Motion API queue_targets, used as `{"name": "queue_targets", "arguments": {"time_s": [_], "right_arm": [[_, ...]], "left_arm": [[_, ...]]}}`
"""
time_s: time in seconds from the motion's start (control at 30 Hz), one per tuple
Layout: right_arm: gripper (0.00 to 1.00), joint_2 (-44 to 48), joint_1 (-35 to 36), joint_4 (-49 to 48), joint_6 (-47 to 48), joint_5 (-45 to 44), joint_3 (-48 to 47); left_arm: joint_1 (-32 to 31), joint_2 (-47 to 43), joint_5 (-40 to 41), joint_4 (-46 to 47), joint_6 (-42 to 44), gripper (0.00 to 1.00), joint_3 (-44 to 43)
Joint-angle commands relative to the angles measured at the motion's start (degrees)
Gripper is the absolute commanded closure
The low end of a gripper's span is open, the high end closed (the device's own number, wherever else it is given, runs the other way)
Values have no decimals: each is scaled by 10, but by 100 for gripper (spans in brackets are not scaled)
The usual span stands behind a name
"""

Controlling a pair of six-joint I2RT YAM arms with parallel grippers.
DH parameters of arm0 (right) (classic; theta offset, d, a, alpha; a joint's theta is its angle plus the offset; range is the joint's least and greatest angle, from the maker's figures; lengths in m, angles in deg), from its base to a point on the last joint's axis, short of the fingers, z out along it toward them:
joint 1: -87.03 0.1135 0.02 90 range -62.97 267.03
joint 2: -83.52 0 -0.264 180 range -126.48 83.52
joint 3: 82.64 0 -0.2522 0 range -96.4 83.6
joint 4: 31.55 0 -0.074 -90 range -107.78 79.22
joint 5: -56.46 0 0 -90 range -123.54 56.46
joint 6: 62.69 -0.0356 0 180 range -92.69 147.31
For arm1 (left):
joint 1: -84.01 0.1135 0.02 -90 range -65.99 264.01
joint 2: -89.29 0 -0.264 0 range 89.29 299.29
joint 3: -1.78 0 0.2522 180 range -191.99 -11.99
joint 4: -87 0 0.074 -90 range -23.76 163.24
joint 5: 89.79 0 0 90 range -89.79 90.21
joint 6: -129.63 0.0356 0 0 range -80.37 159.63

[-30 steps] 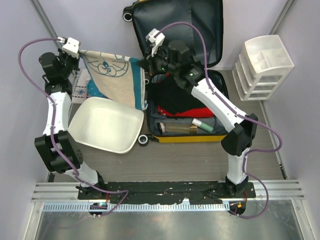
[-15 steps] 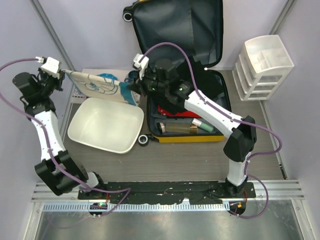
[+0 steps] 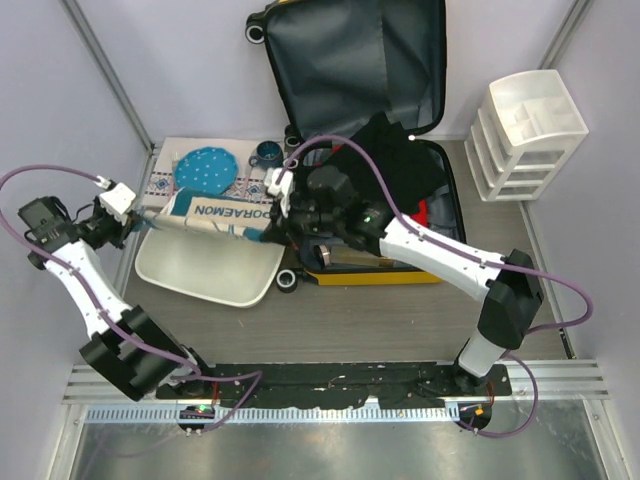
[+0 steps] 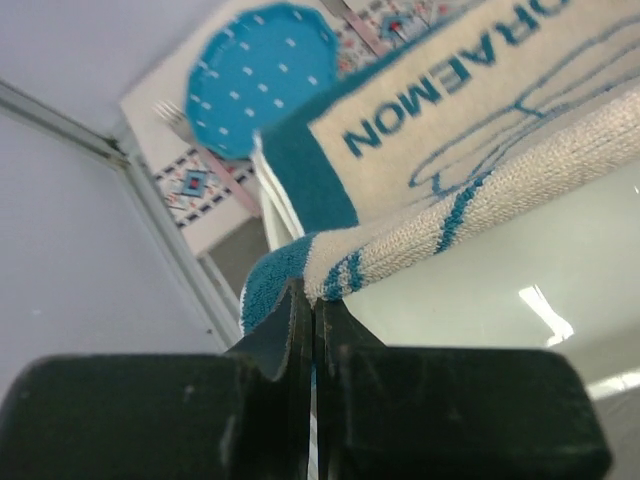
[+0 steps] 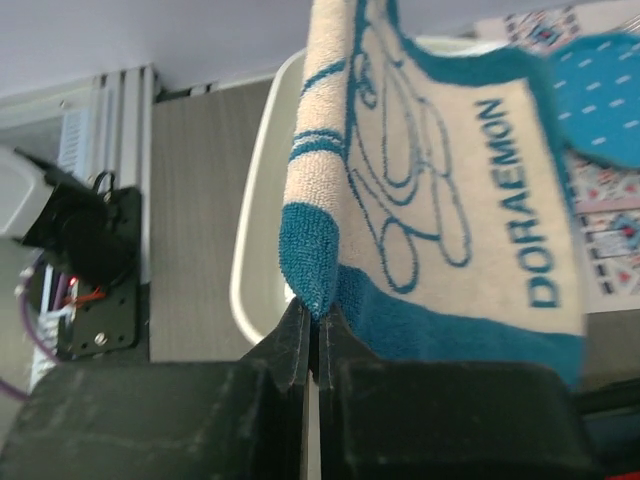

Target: Open, take out, and arrange the luggage

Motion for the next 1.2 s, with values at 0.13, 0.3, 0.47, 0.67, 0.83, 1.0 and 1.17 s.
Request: {"name": "queue_targets", "arguments": {"time_s": [0.13, 0.3, 0.47, 0.67, 0.83, 1.0, 1.17], "right_arm": [[99, -34, 50, -40, -5, 5, 94], [99, -95, 53, -26, 21, 8, 53], [99, -118, 69, 5, 23, 28, 12], [99, -107, 90, 16, 23, 33, 1], [99, -115, 98, 16, 18, 39, 2], [99, -122, 100, 28, 31, 37, 1], [99, -115, 108, 25, 38, 45, 2]], "left_arm": [[25, 85, 81, -288, 366, 100, -18], [28, 75, 142, -242, 378, 100, 30], [45, 93, 163, -288, 434, 100, 25], [57, 85, 147, -287, 411, 100, 3], [74, 91, 173, -286, 438, 100, 3], [77, 108, 198, -353, 505, 100, 3], [91, 99, 207, -356, 520, 100, 21]]}}
